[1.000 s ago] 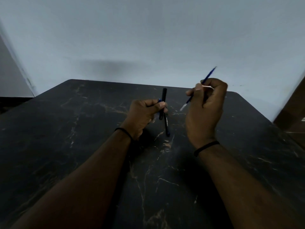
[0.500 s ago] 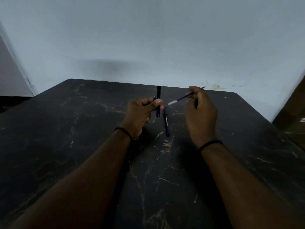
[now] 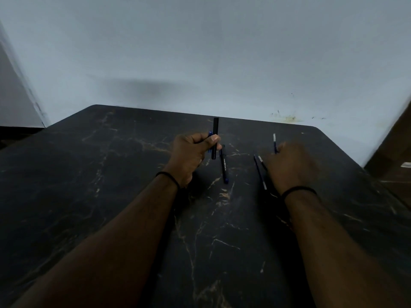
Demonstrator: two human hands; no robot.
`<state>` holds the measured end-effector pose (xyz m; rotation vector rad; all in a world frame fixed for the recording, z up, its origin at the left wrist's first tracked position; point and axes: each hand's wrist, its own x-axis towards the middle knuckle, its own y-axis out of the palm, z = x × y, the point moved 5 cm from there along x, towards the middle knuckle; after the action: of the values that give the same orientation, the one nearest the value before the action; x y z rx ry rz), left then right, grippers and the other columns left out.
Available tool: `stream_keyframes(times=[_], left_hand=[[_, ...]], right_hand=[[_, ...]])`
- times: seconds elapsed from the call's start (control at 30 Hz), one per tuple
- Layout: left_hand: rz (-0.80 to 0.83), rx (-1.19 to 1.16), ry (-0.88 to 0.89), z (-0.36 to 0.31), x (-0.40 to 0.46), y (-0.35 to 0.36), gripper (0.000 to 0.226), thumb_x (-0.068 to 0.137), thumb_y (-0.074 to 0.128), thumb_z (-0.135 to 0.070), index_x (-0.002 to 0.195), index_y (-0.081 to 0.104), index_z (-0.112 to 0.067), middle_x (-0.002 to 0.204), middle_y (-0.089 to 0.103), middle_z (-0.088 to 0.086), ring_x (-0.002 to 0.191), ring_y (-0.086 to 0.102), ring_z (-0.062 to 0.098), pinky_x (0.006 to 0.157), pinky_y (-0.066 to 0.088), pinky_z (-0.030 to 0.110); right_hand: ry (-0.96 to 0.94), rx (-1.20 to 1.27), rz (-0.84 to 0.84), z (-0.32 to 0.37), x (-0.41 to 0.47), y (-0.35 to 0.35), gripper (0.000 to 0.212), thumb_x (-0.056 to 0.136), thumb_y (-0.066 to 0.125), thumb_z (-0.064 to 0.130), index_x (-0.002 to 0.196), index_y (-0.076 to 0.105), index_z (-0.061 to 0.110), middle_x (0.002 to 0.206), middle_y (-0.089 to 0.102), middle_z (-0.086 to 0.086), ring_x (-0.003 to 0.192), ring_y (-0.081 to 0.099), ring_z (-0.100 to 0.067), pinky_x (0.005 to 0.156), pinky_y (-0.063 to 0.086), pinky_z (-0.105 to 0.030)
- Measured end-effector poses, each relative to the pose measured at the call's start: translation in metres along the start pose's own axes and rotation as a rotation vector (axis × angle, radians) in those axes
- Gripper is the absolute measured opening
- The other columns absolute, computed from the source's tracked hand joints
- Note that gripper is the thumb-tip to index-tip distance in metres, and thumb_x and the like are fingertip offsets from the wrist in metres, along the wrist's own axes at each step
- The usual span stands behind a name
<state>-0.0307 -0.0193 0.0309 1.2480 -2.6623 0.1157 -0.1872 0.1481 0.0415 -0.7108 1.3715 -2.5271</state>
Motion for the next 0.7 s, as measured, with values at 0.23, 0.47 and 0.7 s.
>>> stream_keyframes(times=[0.23, 0.47, 0.7], left_hand=[[-0.006, 0.007, -0.006, 0.001, -0.001, 0.0, 0.019, 0.094, 0.062, -0.02, 0.096, 0.073, -0.005, 0.094, 0.075, 0.018, 0.045, 0.031, 0.013, 0.037, 0.03, 0.017], [-0.014, 0.02, 0.007, 0.001, 0.0, 0.0, 0.018, 0.093, 0.064, -0.02, 0.093, 0.074, -0.006, 0.093, 0.074, 0.021, 0.046, 0.03, 0.014, 0.038, 0.029, 0.019], [-0.01, 0.029, 0.006, 0.002, 0.001, 0.0, 0.02, 0.094, 0.063, -0.021, 0.095, 0.073, -0.003, 0.093, 0.075, 0.019, 0.044, 0.03, 0.011, 0.037, 0.029, 0.017]], right_hand=[[0.053, -0.121, 0.113, -0.009, -0.003, 0.009, 0.041, 0.096, 0.05, 0.045, 0.105, 0.071, 0.011, 0.117, 0.065, -0.019, 0.111, 0.059, -0.042, 0.101, 0.044, -0.052], [0.071, -0.148, 0.142, -0.008, -0.002, 0.012, 0.035, 0.096, 0.046, 0.036, 0.112, 0.068, 0.015, 0.128, 0.061, -0.017, 0.119, 0.054, -0.042, 0.105, 0.039, -0.052], [0.076, -0.122, 0.138, -0.007, -0.003, 0.01, 0.032, 0.092, 0.052, 0.033, 0.11, 0.07, 0.015, 0.127, 0.062, -0.016, 0.119, 0.056, -0.042, 0.105, 0.041, -0.053]])
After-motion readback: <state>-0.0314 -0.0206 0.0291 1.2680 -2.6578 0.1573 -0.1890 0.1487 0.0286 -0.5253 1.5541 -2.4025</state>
